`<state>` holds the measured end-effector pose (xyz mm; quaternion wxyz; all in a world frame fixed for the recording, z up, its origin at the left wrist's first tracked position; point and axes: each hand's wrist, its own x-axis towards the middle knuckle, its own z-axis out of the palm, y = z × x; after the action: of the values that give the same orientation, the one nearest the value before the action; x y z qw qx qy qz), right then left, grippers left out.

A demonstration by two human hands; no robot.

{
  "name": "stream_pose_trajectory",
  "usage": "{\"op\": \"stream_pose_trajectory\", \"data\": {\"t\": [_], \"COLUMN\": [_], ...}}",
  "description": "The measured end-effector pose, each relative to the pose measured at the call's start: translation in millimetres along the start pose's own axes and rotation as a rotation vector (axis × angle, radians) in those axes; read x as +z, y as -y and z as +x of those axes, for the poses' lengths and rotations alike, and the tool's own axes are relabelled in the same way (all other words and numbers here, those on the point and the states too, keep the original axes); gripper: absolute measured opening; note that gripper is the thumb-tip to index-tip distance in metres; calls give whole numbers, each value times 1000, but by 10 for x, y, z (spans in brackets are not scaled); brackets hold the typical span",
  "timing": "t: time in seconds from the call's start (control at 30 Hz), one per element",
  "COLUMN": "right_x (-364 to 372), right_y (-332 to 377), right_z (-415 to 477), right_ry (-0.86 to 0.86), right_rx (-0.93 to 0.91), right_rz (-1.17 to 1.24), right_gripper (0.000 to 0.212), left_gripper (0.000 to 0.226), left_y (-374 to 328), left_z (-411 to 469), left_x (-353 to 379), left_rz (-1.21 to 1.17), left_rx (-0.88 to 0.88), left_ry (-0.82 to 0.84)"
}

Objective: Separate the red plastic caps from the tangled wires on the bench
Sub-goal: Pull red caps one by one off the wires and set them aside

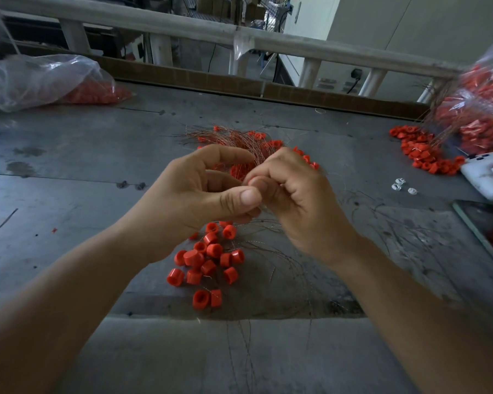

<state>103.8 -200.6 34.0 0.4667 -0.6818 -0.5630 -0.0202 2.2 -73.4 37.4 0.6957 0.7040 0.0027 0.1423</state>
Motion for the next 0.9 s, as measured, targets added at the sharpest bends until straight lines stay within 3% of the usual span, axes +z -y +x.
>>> {"op": "stream_pose_trajectory", "data": {"t": [0.13, 0.37, 0.6, 0.7, 0.83, 0.9], "right_x": [46, 63, -16, 8, -16, -48], "right_y": [-13, 47, 33, 14, -15, -25], "right_z": [-29, -32, -23, -41, -24, -7], "right_ry": [65, 39, 32, 57, 66, 72], "right_rx": [-2, -72, -53, -95, 8, 55], "right_rz": [-137, -233, -177, -205, -87, -7], "right_gripper": [16, 13, 24, 26, 44, 35], "left_gripper": [55, 58, 52, 53, 42, 37], "left_y": [-1, 18, -1, 0, -31, -69], "left_z": [-9, -30, -12, 2, 25, 35], "left_x": [61, 65, 25, -20, -69, -118], "left_rz": [150, 83, -34, 18, -104, -185], "left_rx": [41, 60, -104, -164, -143, -108], "left_ry": [-49, 17, -15, -24, -51, -80]}}
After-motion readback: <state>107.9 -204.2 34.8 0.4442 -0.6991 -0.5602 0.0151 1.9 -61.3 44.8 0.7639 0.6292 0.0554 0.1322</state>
